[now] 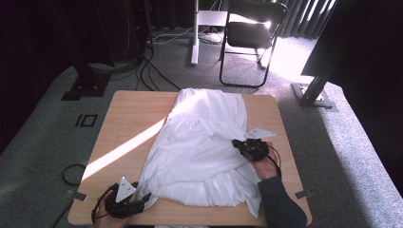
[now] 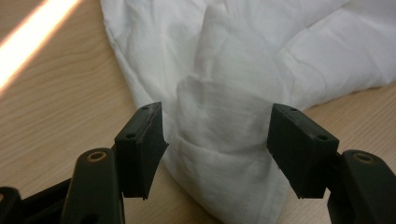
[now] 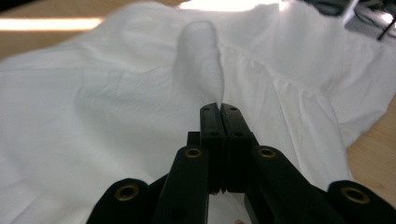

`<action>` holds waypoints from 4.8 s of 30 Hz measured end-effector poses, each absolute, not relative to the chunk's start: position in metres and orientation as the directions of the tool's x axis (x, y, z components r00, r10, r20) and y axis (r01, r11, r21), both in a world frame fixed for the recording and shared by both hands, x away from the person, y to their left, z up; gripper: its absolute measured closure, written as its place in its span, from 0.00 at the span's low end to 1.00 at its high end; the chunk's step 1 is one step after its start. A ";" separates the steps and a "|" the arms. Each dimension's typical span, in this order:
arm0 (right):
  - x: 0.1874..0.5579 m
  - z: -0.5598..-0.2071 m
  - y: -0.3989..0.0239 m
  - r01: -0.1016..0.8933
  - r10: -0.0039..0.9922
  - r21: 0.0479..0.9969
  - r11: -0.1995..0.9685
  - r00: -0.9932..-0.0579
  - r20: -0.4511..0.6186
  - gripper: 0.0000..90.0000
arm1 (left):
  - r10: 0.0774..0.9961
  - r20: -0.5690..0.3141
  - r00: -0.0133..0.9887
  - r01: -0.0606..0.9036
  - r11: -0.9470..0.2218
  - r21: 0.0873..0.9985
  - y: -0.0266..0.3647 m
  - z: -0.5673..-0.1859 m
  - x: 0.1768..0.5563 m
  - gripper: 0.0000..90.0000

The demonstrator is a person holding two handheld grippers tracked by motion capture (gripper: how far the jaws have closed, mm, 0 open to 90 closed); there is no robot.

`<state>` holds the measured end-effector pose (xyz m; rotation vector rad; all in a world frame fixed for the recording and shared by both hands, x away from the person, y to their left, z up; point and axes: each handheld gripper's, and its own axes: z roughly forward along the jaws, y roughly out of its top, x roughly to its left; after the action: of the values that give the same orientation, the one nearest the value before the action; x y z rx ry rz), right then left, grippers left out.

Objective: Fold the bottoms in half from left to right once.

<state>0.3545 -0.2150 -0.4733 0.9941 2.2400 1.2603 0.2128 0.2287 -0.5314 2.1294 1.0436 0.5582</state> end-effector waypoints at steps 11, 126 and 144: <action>0.249 -0.501 -0.320 0.380 0.740 0.869 0.316 -0.672 0.025 0.96 | 0.815 0.049 0.577 0.510 -0.407 0.758 0.231 -0.532 0.215 0.41; 0.429 -0.514 -0.214 0.594 0.846 0.754 0.281 -0.524 0.097 1.00 | 0.774 -0.027 0.632 0.527 -0.404 0.748 0.160 -0.526 0.377 0.52; 0.425 -0.551 -0.251 0.686 0.949 0.700 0.199 -0.312 0.035 0.98 | 0.778 -0.021 0.628 0.532 -0.411 0.740 0.139 -0.517 0.414 0.41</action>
<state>0.4251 -0.2510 -0.5510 1.5255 2.0749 0.8792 0.4140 0.1394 -0.5172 2.1128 1.0211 0.4258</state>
